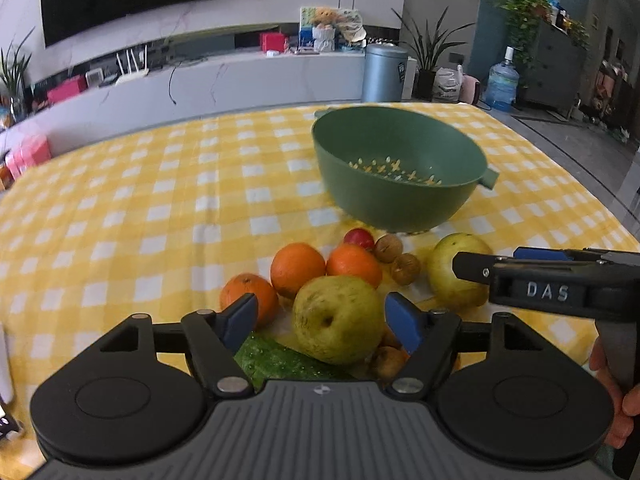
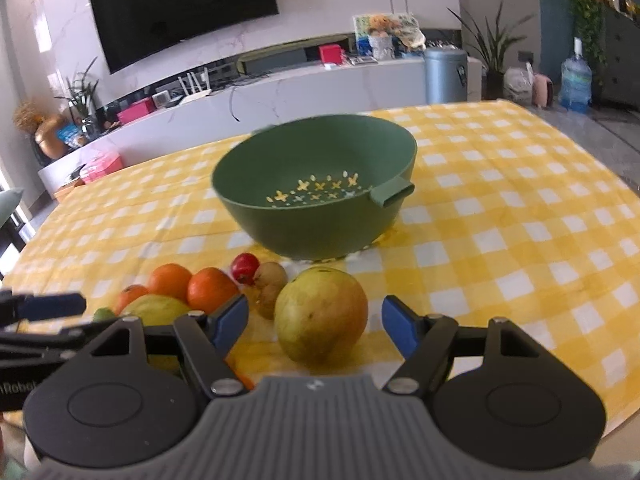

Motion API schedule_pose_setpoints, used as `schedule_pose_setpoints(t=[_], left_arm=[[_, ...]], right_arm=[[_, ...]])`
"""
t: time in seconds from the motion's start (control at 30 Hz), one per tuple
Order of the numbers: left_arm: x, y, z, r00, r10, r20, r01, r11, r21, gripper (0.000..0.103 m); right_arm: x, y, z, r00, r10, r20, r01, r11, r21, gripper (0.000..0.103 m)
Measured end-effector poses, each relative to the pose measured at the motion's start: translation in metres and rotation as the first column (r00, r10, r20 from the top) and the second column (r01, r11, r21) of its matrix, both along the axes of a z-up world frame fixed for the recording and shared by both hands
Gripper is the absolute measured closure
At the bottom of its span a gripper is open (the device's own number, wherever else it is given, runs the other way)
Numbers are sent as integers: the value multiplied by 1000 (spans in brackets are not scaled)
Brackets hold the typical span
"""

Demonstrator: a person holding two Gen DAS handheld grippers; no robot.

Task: Organize fruits
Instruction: 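Grasp the large pear with the right tool while the left tool grasps the other pear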

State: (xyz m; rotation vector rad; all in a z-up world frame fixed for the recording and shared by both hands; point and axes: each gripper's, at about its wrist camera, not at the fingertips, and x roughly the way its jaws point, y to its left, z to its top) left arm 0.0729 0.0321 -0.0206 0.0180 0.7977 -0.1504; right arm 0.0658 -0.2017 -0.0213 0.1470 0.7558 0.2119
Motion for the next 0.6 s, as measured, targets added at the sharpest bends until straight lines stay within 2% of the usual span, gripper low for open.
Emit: schedule_pose_setpoints(t=[0.17,0.47,0.6], left_arm=[[7,3,-14,999,-4,-32,3,999,-42,18],[17,5,-23,999,15,-40,-18,996,-86,17],[18,9,-24,998,29,-50,-35,991,-128,23]], right_arm=[[13,-2,-11,998,-26,-50,28,999,37,32],[23,3,-20,997,-44,-63,47,998,46,32],[23,4,-21,998,-36,-60,39,998,43,34]])
